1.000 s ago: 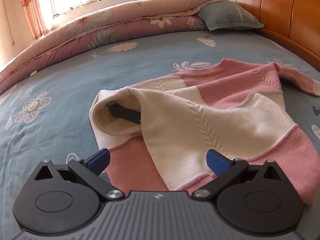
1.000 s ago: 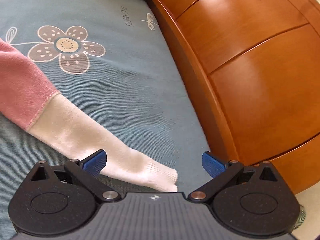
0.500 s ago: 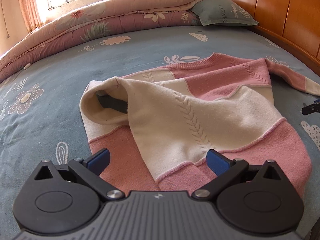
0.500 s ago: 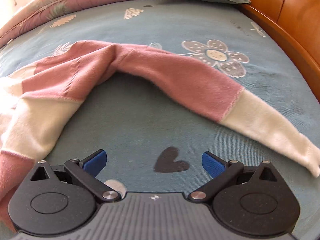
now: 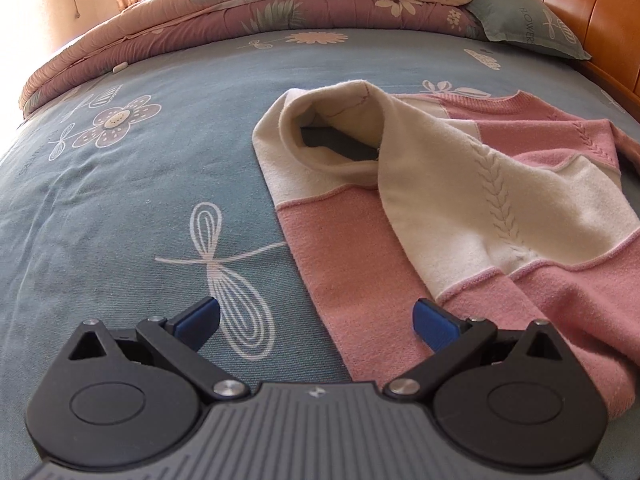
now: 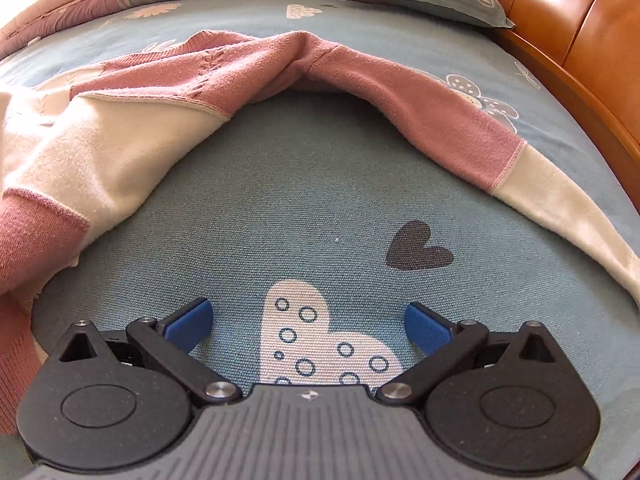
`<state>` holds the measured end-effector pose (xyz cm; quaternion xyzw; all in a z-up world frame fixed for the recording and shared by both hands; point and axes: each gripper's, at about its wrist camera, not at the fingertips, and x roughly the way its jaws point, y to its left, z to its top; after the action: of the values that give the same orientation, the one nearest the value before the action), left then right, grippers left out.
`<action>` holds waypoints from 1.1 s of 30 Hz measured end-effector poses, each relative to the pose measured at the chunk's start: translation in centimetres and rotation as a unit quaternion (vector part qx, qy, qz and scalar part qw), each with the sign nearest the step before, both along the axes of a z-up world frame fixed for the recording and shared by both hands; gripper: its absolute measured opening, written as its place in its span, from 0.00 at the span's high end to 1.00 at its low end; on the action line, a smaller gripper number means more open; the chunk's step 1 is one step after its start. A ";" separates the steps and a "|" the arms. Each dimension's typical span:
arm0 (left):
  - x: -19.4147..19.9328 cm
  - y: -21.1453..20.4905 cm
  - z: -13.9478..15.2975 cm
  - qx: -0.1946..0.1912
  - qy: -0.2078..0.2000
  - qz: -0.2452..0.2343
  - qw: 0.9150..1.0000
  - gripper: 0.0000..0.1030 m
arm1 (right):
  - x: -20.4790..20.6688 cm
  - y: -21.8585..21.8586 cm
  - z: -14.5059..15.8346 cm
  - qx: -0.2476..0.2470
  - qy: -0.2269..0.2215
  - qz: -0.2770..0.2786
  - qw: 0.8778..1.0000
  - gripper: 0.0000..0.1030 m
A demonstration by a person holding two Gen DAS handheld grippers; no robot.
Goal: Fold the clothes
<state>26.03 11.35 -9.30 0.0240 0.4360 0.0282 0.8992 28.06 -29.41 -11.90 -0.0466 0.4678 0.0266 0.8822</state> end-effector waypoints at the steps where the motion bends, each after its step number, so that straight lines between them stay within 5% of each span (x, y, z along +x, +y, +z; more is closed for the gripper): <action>1: 0.1 0.1 -0.4 0.004 0.009 0.002 1.000 0.01 | 0.1 0.0 0.1 0.001 0.005 -0.003 1.000 0.00; 5: -0.1 1.5 -0.5 0.043 0.003 0.033 0.999 0.01 | -0.1 0.2 1.6 0.012 0.008 -0.023 1.000 0.00; 8: 0.0 2.6 0.3 0.052 0.000 0.058 0.997 0.01 | -1.1 2.1 4.4 0.029 -0.031 -0.002 0.999 0.00; 14: -0.9 2.1 1.6 0.000 -0.017 0.027 0.999 0.01 | -3.0 13.3 8.1 0.048 -0.077 0.184 0.979 0.00; 20: -1.8 1.5 2.0 -0.017 -0.018 0.012 1.000 0.01 | -4.7 23.5 4.4 0.006 -0.035 0.310 0.950 0.00; 23: -2.0 1.3 2.4 -0.017 -0.020 0.001 1.000 0.01 | -5.0 24.4 2.5 -0.042 -0.034 0.309 0.950 0.00; 25: -2.0 1.0 2.6 -0.011 -0.022 -0.008 1.000 0.01 | -3.7 22.5 2.4 -0.057 -0.047 0.256 0.964 0.00; 28: -1.5 0.1 2.5 -0.007 -0.021 -0.021 1.000 0.01 | -1.5 18.3 2.4 -0.037 -0.041 0.203 0.978 0.00; 33: -0.4 -2.3 1.7 -0.003 -0.014 -0.038 0.999 0.01 | -0.2 15.5 2.3 -0.017 -0.037 0.178 0.983 0.00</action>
<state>25.66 9.05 -7.64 0.0379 0.4225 -0.0072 0.9056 27.83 -13.90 -9.64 -0.1447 0.4192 0.1732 0.8794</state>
